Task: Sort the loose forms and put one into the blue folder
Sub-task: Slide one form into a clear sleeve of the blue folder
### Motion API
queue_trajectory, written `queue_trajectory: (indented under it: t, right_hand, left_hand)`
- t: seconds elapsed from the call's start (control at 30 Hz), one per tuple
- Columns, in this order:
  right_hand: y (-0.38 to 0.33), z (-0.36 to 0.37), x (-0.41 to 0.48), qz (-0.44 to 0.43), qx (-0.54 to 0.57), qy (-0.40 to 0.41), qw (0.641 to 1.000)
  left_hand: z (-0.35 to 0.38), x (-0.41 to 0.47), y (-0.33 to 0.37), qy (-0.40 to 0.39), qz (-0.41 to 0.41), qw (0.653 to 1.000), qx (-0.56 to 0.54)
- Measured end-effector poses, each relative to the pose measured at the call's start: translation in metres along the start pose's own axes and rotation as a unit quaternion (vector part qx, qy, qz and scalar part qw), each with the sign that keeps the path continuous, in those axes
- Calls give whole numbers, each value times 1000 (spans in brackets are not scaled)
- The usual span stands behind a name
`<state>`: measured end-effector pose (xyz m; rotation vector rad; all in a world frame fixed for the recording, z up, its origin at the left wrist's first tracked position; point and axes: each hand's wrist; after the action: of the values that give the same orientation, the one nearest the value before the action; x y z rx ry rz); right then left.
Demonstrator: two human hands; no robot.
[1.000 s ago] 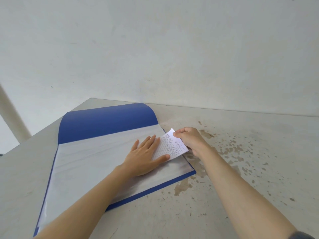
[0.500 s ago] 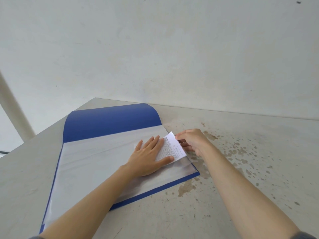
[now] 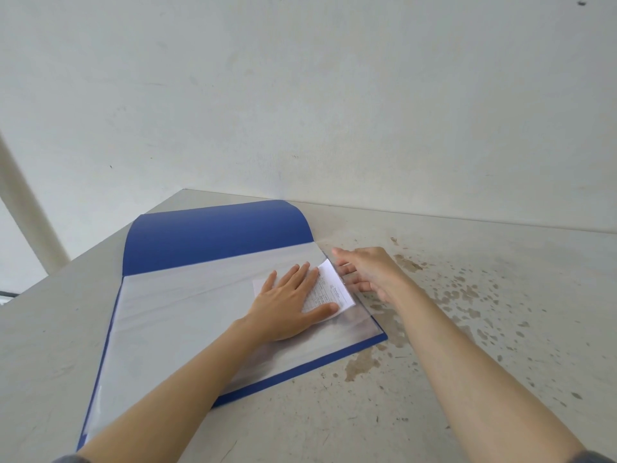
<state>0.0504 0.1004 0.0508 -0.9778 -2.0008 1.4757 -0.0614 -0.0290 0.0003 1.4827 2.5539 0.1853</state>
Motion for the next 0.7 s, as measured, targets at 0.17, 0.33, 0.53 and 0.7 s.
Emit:
queue_trajectory:
  t: [0.17,0.33,0.53,0.7]
  right_hand:
    - [-2,7,0,-55,-82,-8,995]
    - [-3,16,3,-39,-91,-12,995]
    - [-3,18,4,-13,-75,-26,997]
    - [-1,14,1,-1,-69,-59,996]
  left_hand:
    - [-1,0,2,-5,-3,1000,3]
    - [-1,-2,0,0,-4,1000,-5]
    - [0,-2,-2,3,-4,1000,-9]
    - [-2,-4,-1,-2,-5,1000,-4]
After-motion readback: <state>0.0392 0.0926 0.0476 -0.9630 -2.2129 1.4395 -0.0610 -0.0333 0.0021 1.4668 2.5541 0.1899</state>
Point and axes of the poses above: each hand's wrist, its own x-axis towards the middle knuckle, its own z-axis out of the palm, y = z × x, and after that the axes turned 12 degrees about -z, right-handed
